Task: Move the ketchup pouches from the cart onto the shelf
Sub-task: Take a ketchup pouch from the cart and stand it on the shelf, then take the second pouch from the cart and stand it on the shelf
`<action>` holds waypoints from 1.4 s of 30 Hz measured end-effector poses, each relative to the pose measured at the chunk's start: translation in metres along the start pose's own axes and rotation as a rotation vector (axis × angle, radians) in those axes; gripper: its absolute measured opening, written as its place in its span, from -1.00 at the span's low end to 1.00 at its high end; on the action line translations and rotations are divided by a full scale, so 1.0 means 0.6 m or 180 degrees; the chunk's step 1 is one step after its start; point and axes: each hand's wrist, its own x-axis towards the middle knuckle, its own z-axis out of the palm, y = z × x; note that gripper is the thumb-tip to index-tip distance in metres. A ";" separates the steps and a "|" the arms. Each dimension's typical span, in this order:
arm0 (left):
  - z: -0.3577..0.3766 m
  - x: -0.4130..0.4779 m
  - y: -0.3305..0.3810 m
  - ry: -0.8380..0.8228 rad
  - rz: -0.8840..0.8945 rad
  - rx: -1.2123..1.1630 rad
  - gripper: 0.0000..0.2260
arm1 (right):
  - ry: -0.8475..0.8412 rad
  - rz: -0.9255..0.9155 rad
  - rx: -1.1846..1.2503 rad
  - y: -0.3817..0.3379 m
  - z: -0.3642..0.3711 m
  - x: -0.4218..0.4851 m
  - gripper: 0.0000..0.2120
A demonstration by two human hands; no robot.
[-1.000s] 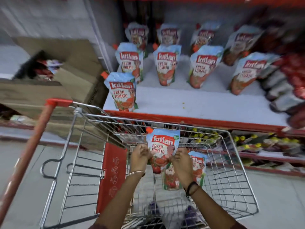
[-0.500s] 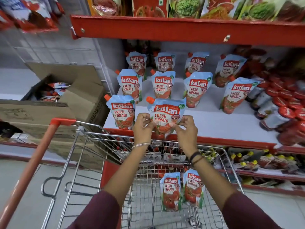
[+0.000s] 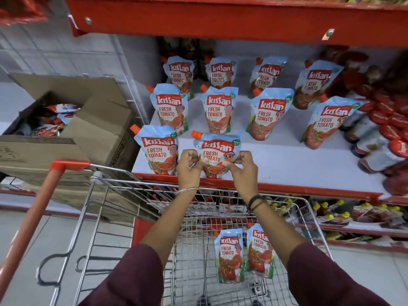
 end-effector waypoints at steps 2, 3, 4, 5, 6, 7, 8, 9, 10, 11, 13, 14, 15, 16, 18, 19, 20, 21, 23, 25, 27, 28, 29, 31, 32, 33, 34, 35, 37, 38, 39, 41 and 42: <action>-0.001 -0.001 -0.004 0.0018 -0.0019 -0.0035 -0.77 | -0.0018 -0.0037 -0.0020 0.004 0.003 -0.001 -0.75; 0.000 -0.002 -0.005 0.0015 -0.0043 -0.0049 -0.77 | -0.0033 -0.0058 -0.0047 0.006 0.003 -0.001 -0.75; 0.000 -0.004 -0.006 0.0005 -0.0065 -0.0060 -0.77 | -0.0054 -0.0072 -0.0078 0.007 0.002 -0.002 -0.76; 0.000 -0.006 -0.007 -0.0004 -0.0082 -0.0069 -0.77 | -0.0072 -0.0085 -0.0115 0.009 0.001 -0.003 -0.76; 0.000 -0.007 -0.007 -0.0020 -0.0090 -0.0077 -0.77 | -0.0087 -0.0103 -0.0149 0.010 0.001 -0.005 -0.75; -0.001 -0.008 -0.008 -0.0048 -0.0092 -0.0088 -0.77 | -0.0096 -0.0119 -0.0179 0.012 0.000 -0.007 -0.73; -0.002 -0.008 -0.008 -0.0087 -0.0096 -0.0103 -0.77 | -0.0095 -0.0127 -0.0200 0.013 -0.001 -0.010 -0.71; -0.002 -0.009 -0.008 -0.0132 -0.0098 -0.0125 -0.76 | -0.0092 -0.0126 -0.0207 0.013 -0.001 -0.013 -0.70; -0.003 -0.009 -0.008 -0.0170 -0.0106 -0.0147 -0.76 | -0.0097 -0.0121 -0.0206 0.013 0.000 -0.016 -0.68; -0.003 -0.011 -0.008 -0.0208 -0.0118 -0.0161 -0.75 | -0.0111 -0.0116 -0.0212 0.013 0.000 -0.019 -0.67; -0.005 -0.017 -0.009 -0.0275 -0.0128 -0.0160 -0.71 | -0.0166 -0.0082 -0.0243 0.012 0.000 -0.026 -0.64; -0.007 -0.023 -0.009 -0.0303 -0.0126 -0.0137 -0.68 | -0.0182 -0.0057 -0.0263 0.013 -0.001 -0.030 -0.61; -0.010 -0.031 -0.009 -0.0310 -0.0123 -0.0103 -0.64 | -0.0178 -0.0030 -0.0267 0.015 -0.005 -0.035 -0.58; -0.013 -0.042 -0.009 -0.0301 -0.0092 -0.0069 -0.62 | -0.0156 0.0017 -0.0261 0.017 -0.010 -0.042 -0.55; -0.019 -0.071 -0.011 -0.0227 0.0089 0.0073 -0.60 | -0.0085 0.0117 -0.0217 0.028 -0.025 -0.064 -0.53; -0.022 -0.089 -0.011 -0.0192 0.0200 0.0185 -0.60 | -0.0052 0.0123 -0.0214 0.036 -0.034 -0.079 -0.55; -0.025 -0.107 -0.014 -0.0186 0.0272 0.0296 -0.60 | -0.0028 0.0133 -0.0234 0.048 -0.042 -0.096 -0.57; -0.027 -0.127 -0.024 -0.0212 0.0300 0.0389 -0.60 | -0.0017 0.0159 -0.0270 0.065 -0.051 -0.116 -0.60; -0.028 -0.164 -0.053 -0.0329 0.0230 0.0522 -0.62 | -0.0073 0.0335 -0.0341 0.108 -0.063 -0.158 -0.67; -0.029 -0.197 -0.102 -0.0453 -0.0058 0.0646 -0.64 | -0.0205 0.0631 -0.0457 0.159 -0.071 -0.193 -0.73; -0.030 -0.226 -0.160 -0.0557 -0.0435 0.0766 -0.65 | -0.0325 0.0937 -0.0587 0.207 -0.074 -0.217 -0.73; -0.029 -0.238 -0.188 -0.0603 -0.0621 0.0830 -0.65 | -0.0369 0.1098 -0.0641 0.229 -0.076 -0.227 -0.72; -0.028 -0.250 -0.214 -0.0634 -0.0777 0.0906 -0.65 | -0.0383 0.1239 -0.0680 0.252 -0.077 -0.234 -0.73; -0.025 -0.267 -0.266 -0.0644 -0.1075 0.1150 -0.67 | -0.0486 0.1545 -0.0791 0.296 -0.077 -0.241 -0.80; -0.024 -0.274 -0.293 -0.0652 -0.1241 0.1251 -0.66 | -0.0624 0.1743 -0.0894 0.319 -0.074 -0.243 -0.83; -0.022 -0.282 -0.320 -0.0671 -0.1409 0.1308 -0.65 | -0.0799 0.1892 -0.1013 0.343 -0.070 -0.245 -0.83; -0.021 -0.290 -0.351 -0.0687 -0.1560 0.1345 -0.64 | -0.0989 0.2066 -0.1144 0.372 -0.065 -0.249 -0.80; -0.020 -0.297 -0.379 -0.0706 -0.1737 0.1387 -0.64 | -0.1134 0.2206 -0.1270 0.399 -0.060 -0.252 -0.79; -0.018 -0.307 -0.429 -0.0721 -0.2204 0.1454 -0.66 | -0.1275 0.2537 -0.1306 0.438 -0.048 -0.257 -0.78; -0.018 -0.311 -0.451 -0.0718 -0.2404 0.1482 -0.64 | -0.1315 0.2632 -0.1413 0.452 -0.041 -0.260 -0.74; -0.019 -0.315 -0.472 -0.0715 -0.2591 0.1510 -0.57 | -0.1340 0.2683 -0.1552 0.462 -0.034 -0.261 -0.71; -0.017 -0.325 -0.514 -0.0635 -0.2837 0.1402 -0.35 | -0.1391 0.2532 -0.1960 0.478 -0.021 -0.264 -0.50; -0.015 -0.328 -0.524 -0.0626 -0.2984 0.1327 -0.30 | -0.1419 0.2470 -0.2081 0.478 -0.016 -0.263 -0.45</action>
